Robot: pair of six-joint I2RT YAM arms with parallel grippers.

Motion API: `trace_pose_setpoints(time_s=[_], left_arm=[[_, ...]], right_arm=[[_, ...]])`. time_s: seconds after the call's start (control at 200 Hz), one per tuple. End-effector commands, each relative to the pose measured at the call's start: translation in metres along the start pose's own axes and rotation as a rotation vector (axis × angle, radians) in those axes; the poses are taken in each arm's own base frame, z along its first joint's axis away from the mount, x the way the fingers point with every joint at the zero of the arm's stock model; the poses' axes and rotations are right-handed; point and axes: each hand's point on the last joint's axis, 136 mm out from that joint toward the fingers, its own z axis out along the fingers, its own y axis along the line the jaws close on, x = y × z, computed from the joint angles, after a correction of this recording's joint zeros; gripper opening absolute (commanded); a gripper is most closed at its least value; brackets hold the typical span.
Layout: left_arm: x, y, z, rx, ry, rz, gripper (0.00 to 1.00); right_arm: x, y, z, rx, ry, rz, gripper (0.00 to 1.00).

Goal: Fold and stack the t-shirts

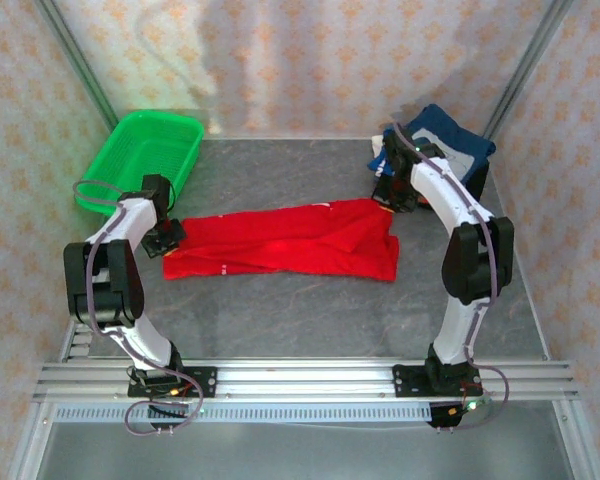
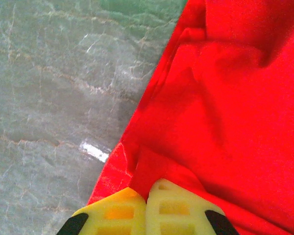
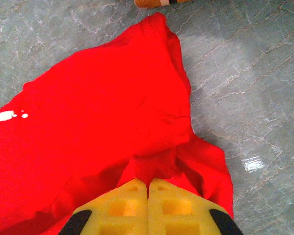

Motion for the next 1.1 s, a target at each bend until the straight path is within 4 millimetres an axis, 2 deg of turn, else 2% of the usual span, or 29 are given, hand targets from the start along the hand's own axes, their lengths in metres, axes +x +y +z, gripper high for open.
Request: trace_pose_setpoints(time_s=[0.0, 0.085, 0.2, 0.345, 0.445, 0.535, 0.615, 0.671, 0.761, 0.816, 0.961, 1.096], left_arm=[[-0.02, -0.006, -0.011, 0.034, -0.06, 0.001, 0.17], [-0.025, -0.013, -0.024, 0.084, -0.082, -0.018, 0.4], [-0.027, -0.014, -0.051, 0.123, -0.127, -0.044, 0.59], [-0.015, -0.014, -0.084, 0.204, -0.167, -0.085, 0.65], [0.001, -0.008, -0.092, 0.222, -0.163, -0.103, 0.68], [0.018, -0.007, -0.09, 0.251, -0.142, -0.112, 0.67], [0.031, -0.006, -0.08, 0.26, -0.117, -0.12, 0.62], [0.037, -0.006, -0.072, 0.264, -0.102, -0.13, 0.56], [0.042, -0.01, -0.06, 0.28, -0.081, -0.141, 0.38], [0.042, -0.009, -0.053, 0.271, -0.08, -0.141, 0.31], [0.041, -0.01, -0.036, 0.252, -0.063, -0.184, 0.26], [0.04, -0.007, -0.019, 0.212, -0.05, -0.195, 0.25]], right_arm=[[-0.005, -0.001, -0.002, 0.035, -0.019, -0.015, 0.0], [-0.005, 0.001, -0.001, 0.033, -0.019, -0.015, 0.0], [-0.008, 0.007, -0.001, 0.023, -0.031, -0.02, 0.0], [-0.014, 0.016, -0.003, 0.004, -0.045, -0.019, 0.0], [-0.021, 0.026, -0.006, -0.025, -0.063, -0.02, 0.0], [-0.027, 0.036, -0.007, -0.045, -0.071, -0.022, 0.0], [-0.032, 0.042, -0.007, -0.049, -0.075, -0.027, 0.0], [-0.034, 0.046, -0.004, -0.05, -0.071, -0.029, 0.0], [-0.039, 0.053, -0.002, -0.053, -0.074, -0.034, 0.0], [-0.041, 0.056, 0.001, -0.051, -0.069, -0.036, 0.0], [-0.044, 0.064, 0.01, -0.053, -0.059, -0.042, 0.0], [-0.048, 0.071, 0.016, -0.054, -0.054, -0.047, 0.0]])
